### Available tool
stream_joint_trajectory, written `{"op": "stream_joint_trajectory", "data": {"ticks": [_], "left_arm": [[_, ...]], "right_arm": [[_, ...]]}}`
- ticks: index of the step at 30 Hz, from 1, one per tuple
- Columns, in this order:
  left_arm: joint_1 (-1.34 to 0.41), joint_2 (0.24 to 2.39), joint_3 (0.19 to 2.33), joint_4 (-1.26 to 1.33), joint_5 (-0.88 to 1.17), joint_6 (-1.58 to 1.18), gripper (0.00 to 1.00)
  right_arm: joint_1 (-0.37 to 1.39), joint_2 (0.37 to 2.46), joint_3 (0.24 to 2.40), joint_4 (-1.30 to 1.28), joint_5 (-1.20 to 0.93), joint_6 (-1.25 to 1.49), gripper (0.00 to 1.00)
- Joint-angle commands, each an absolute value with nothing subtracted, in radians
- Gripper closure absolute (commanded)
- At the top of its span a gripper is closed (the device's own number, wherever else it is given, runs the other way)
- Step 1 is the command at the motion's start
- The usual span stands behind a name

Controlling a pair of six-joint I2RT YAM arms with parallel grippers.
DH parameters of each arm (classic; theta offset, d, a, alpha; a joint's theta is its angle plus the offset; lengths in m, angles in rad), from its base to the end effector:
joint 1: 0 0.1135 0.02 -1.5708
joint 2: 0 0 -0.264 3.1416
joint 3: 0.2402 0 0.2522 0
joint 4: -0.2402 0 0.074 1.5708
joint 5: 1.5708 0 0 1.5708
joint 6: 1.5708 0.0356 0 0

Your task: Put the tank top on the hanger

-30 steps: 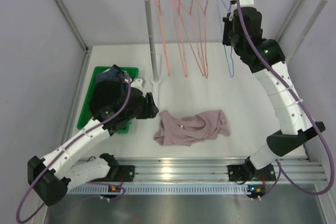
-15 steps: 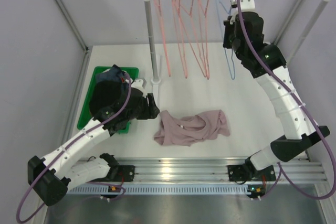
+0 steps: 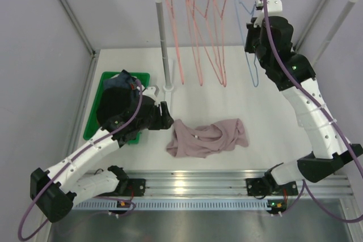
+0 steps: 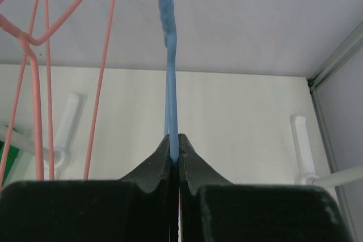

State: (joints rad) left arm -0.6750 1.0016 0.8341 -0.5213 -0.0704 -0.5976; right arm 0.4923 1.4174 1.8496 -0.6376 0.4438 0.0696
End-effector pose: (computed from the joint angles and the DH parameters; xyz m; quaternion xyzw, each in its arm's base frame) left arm 0.1685 -0.1316 0.2846 0.0200 0.9037 -0.2279 0.3620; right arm 0.2548 0.1193 0.5098 -0.0230 0.7691 0.0066 0.6386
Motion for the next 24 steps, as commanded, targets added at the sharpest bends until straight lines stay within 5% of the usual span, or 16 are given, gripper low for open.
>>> {"op": "stream_joint_trajectory", "data": {"ticks": [1,24], "left_arm": [[-0.67,1.003,0.824,-0.46,-0.057,-0.581,0.36],[-0.67,1.011,0.81,-0.445,-0.057,-0.561,0.34]], "right_arm": [[0.471,1.394,1.87,-0.569,0.434,0.038,1.0],[0.453,1.407,1.904,-0.469,0.405,0.021,1.0]]}}
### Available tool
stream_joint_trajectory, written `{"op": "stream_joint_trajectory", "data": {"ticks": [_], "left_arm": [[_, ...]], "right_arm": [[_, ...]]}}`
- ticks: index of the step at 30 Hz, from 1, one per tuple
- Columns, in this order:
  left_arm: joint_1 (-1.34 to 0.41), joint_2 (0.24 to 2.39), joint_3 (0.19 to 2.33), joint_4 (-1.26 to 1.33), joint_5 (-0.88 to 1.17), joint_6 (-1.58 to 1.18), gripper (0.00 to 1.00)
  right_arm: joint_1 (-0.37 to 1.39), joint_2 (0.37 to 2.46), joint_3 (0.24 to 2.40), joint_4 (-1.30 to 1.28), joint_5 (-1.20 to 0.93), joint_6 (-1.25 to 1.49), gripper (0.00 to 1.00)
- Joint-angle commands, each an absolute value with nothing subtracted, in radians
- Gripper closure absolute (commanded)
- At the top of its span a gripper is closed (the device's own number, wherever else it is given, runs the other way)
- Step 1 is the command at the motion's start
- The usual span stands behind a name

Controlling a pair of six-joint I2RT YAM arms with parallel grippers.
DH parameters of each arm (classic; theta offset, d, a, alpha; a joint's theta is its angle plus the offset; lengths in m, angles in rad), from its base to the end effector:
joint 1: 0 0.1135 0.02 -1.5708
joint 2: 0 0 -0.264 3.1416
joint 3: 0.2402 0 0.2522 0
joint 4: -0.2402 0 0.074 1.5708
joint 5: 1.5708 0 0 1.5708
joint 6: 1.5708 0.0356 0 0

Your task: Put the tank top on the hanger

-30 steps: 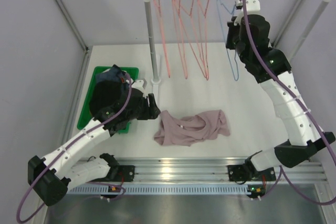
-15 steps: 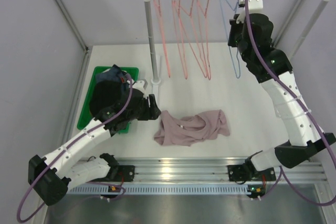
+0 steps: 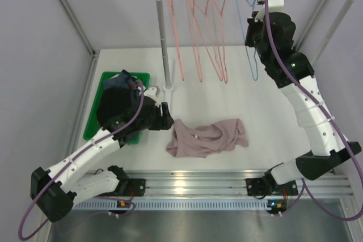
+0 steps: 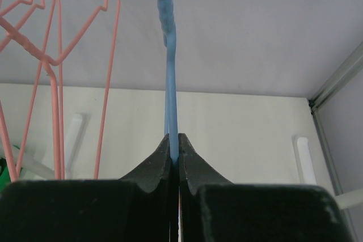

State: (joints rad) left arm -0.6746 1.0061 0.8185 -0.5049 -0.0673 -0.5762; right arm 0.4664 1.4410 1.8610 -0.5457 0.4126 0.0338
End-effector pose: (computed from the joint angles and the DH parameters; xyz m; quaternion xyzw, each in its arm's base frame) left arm 0.1693 -0.1323 0.2798 0.0302 0.9042 -0.2241 0.3623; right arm 0.2662 0.1180 0.5166 -0.0253 0.7462 0.0113 0.6652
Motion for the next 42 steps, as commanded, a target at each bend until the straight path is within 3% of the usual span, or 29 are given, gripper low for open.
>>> {"op": "stream_joint_trajectory", "data": {"ticks": [1,11,19,26,37,42], "left_arm": [[-0.67,1.012,0.81,-0.442,-0.055,-0.561,0.34],[-0.67,1.029,0.782,-0.411,-0.029,-0.578,0.34],[-0.675,1.081,0.73,-0.361,-0.032,-0.698,0.37],[-0.707,1.172,0.764,-0.341,-0.23,-0.84,0.42],[-0.801,1.394,0.957,-0.448,-0.477,-1.011,0.41],[-0.825,1.532,1.043,-0.506,-0.494,-1.038,0.41]], "right_arm": [[0.451,1.404,1.907,-0.472,0.405,0.021,1.0],[0.451,1.249,1.773,-0.549,0.391,0.097,1.0],[0.453,0.938,1.329,-0.672,0.165,0.31,1.0],[0.471,0.68,0.97,-0.698,-0.029,0.462,1.0],[0.485,0.569,0.842,-0.704,-0.123,0.479,1.0],[0.485,0.568,0.833,-0.707,-0.14,0.457,1.0]]}}
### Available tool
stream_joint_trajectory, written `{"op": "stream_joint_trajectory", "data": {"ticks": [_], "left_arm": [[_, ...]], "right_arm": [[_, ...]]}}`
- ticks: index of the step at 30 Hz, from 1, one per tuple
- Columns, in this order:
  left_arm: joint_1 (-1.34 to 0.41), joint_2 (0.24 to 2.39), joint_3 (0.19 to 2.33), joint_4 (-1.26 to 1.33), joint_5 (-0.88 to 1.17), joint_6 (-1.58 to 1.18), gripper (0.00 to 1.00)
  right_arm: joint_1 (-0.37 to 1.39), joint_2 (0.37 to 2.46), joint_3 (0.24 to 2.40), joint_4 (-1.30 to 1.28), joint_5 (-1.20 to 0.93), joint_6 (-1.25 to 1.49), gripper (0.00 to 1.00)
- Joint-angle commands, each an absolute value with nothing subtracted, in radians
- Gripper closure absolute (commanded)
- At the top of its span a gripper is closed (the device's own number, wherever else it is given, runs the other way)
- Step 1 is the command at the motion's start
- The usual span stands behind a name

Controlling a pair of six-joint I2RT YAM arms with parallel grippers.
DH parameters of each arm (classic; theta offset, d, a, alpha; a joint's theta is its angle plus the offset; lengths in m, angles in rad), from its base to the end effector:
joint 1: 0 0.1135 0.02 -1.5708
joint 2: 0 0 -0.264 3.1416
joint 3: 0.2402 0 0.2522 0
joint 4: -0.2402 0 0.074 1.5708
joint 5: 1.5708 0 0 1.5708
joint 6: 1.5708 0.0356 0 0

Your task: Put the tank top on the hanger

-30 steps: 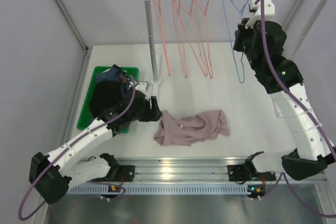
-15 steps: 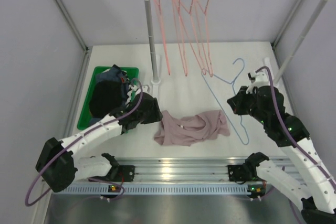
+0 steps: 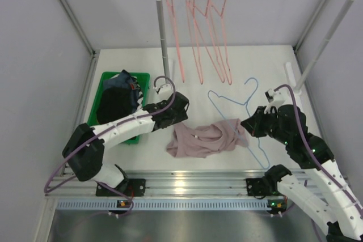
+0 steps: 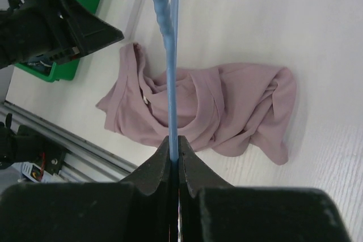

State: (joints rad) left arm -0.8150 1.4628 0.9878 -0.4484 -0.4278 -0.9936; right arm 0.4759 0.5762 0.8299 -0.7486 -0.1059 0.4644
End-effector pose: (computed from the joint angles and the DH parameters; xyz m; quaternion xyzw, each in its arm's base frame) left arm 0.2172 -0.2089 0.2324 -0.1499 0.9167 -0.1199 0.3503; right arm 0.1022 0.0569 0.3249 -0.0320 0.8574 0.2723 0.4356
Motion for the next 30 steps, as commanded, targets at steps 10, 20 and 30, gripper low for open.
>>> {"op": "stream_joint_trajectory", "data": {"ticks": [10,20,30], "left_arm": [[-0.847,1.664,1.103,-0.554,-0.5,-1.065,0.43],[-0.865,1.695,1.1,-0.571,-0.508,-1.066,0.66],[-0.867,1.609,1.048,-0.575,-0.486,-1.034,1.0]], "right_arm": [[0.485,0.551,0.816,-0.712,-0.155,0.437,1.0],[0.485,0.523,0.81,-0.712,-0.176,0.454,1.0],[0.485,0.528,0.819,-0.727,-0.268,0.454,1.0]]}}
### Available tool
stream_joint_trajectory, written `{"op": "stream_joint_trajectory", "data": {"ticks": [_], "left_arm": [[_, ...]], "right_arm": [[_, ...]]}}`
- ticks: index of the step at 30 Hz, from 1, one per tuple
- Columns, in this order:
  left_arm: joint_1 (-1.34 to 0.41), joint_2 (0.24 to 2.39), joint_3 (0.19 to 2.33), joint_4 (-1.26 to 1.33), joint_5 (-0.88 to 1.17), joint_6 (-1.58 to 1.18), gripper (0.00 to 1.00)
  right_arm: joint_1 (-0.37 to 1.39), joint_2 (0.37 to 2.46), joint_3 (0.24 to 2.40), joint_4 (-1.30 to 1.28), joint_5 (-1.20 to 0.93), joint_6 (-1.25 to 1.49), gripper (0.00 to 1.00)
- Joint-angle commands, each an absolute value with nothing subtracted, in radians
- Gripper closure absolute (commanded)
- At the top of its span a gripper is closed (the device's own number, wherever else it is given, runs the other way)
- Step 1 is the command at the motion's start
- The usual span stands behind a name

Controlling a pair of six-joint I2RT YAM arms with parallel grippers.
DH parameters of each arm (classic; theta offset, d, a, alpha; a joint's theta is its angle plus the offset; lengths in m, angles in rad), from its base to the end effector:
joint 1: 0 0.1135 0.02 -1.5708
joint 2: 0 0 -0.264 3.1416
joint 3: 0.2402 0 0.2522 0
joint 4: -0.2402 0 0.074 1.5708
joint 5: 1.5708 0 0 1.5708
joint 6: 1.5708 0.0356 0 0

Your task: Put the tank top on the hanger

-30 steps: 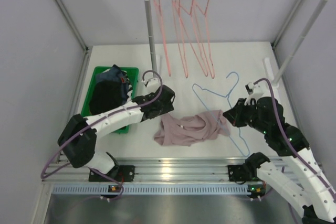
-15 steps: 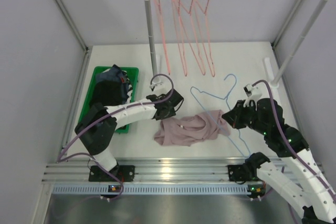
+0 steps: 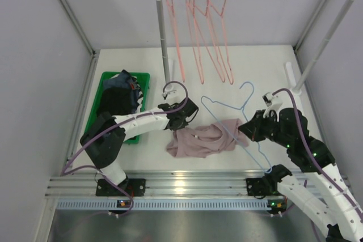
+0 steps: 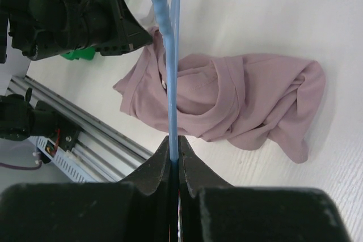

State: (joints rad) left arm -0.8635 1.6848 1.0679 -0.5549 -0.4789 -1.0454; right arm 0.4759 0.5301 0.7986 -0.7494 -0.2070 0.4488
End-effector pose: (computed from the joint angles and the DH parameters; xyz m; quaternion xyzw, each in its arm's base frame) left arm 0.2240 -0.2368 0.1857 -0.1333 0.9440 -0.0227 0.3010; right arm 0.0935 0.0564 0.3195 -0.0651 0.8498 0.3091 0.4221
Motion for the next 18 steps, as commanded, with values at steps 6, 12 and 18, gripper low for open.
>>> {"op": "stream_joint_trajectory", "data": {"ticks": [6,12,18], "left_arm": [[-0.871,1.513,0.986,-0.563,-0.439,-0.954,1.0],[-0.896,1.378,0.875,-0.473,-0.364,-0.862,1.0],[-0.92,1.24,0.759,-0.405,-0.334,-0.816,1.0]], "right_arm": [[0.486,0.549,0.798,-0.73,-0.399,0.425,1.0],[0.492,0.563,0.766,-0.738,-0.505,0.37,1.0],[0.538,0.56,0.732,-0.753,-0.548,0.351,1.0]]}}
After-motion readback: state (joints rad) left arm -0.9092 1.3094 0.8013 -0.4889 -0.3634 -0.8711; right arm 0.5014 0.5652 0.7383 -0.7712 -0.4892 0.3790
